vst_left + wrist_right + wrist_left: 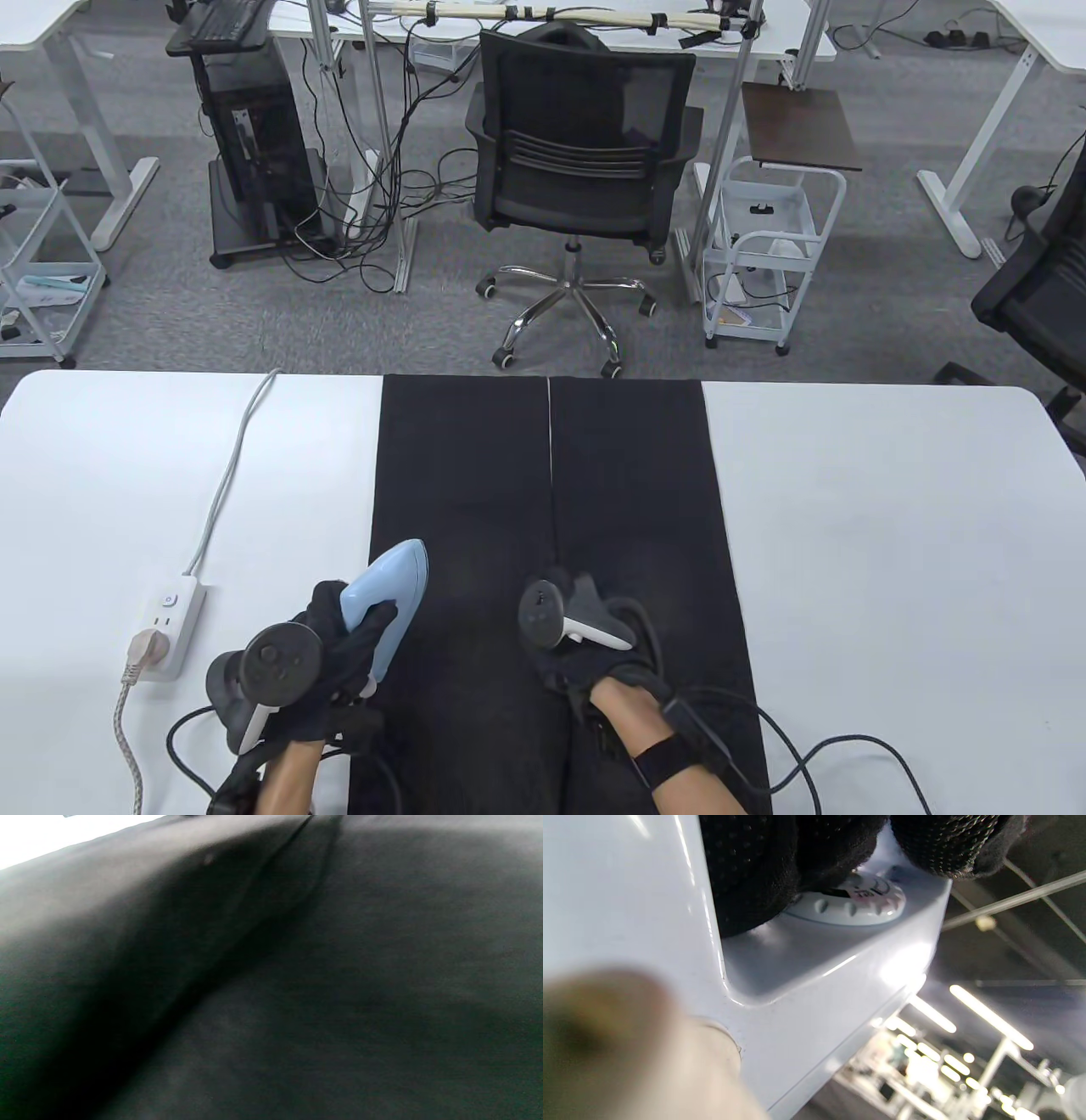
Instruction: Iron trousers with electric iron on table
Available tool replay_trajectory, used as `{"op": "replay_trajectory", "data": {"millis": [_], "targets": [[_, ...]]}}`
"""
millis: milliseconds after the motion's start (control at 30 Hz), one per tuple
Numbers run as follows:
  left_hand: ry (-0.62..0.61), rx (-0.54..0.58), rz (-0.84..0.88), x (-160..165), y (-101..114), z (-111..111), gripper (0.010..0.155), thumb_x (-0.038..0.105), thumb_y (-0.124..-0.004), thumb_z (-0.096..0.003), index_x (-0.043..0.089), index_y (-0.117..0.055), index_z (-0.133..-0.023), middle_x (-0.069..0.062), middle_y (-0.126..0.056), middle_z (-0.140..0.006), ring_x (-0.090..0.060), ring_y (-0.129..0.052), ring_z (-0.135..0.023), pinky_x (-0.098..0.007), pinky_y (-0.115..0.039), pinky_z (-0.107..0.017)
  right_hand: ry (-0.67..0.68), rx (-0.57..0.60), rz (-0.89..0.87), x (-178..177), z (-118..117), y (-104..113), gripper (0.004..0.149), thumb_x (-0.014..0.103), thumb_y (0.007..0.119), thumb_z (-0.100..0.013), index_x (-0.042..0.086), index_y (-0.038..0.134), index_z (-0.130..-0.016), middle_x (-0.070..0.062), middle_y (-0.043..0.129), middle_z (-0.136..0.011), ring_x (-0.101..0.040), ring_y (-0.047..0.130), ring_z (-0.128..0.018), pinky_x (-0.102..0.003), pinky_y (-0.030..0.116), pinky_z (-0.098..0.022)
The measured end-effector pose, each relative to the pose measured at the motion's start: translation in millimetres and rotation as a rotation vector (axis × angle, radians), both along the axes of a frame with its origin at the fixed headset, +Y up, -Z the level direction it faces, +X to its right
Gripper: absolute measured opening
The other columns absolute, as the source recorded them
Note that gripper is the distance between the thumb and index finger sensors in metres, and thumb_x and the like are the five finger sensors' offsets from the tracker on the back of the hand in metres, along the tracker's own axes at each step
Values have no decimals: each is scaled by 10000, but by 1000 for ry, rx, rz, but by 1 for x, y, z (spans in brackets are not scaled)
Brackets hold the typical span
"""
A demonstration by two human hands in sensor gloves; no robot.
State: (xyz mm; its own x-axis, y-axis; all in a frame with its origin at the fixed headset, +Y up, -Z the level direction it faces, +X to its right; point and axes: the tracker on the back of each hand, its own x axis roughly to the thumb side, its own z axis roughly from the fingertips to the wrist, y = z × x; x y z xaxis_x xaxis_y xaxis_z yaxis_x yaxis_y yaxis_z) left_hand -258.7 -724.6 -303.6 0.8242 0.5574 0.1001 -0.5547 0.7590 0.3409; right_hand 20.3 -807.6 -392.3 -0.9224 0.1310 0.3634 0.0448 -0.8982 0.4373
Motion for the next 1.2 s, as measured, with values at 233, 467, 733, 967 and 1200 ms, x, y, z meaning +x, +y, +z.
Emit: {"op": "replay_trajectory", "data": {"millis": [233,467,733,967,1200], "targets": [[2,-33,6,-3,-7,-6,540,573,-776,-442,149,-755,-775,52,-953,-441,-116,-1014,-346,-485,-852,-524,-10,-79,53,-8,11,-30,698,455,302,-571,111,-53,-1064,-264,-180,-1049,-598,-56,-932,-803,158,-580],[-5,-23,19,-3,-6,-5,539,573,-776,-443,148,-756,-775,52,-953,-441,-115,-1014,-344,-485,-852,-522,10,-63,77,-11,56,-29,719,442,299,-570,61,-68,-1056,-303,-162,-1043,-619,-38,-927,-815,173,-574],[-4,-23,23,-4,-6,-5,540,574,-776,-442,147,-758,-773,52,-954,-439,-116,-1015,-342,-485,-853,-520,140,-154,180,-9,111,-15,786,482,364,-590,11,-60,-1055,-363,-148,-1035,-674,8,-922,-809,265,-605],[2,-20,25,-5,-6,-5,540,573,-777,-443,147,-758,-774,52,-954,-440,-116,-1015,-343,-486,-852,-520,26,-48,-7,-12,52,21,755,481,428,-602,57,53,-1102,-326,-53,-1096,-649,102,-965,-799,295,-617],[14,-29,29,-7,-6,-3,539,572,-777,-442,147,-758,-773,51,-954,-439,-118,-1015,-342,-487,-852,-520,-100,23,46,-19,-33,7,746,468,449,-589,87,60,-1098,-309,-32,-1103,-632,124,-976,-804,291,-614]]}}
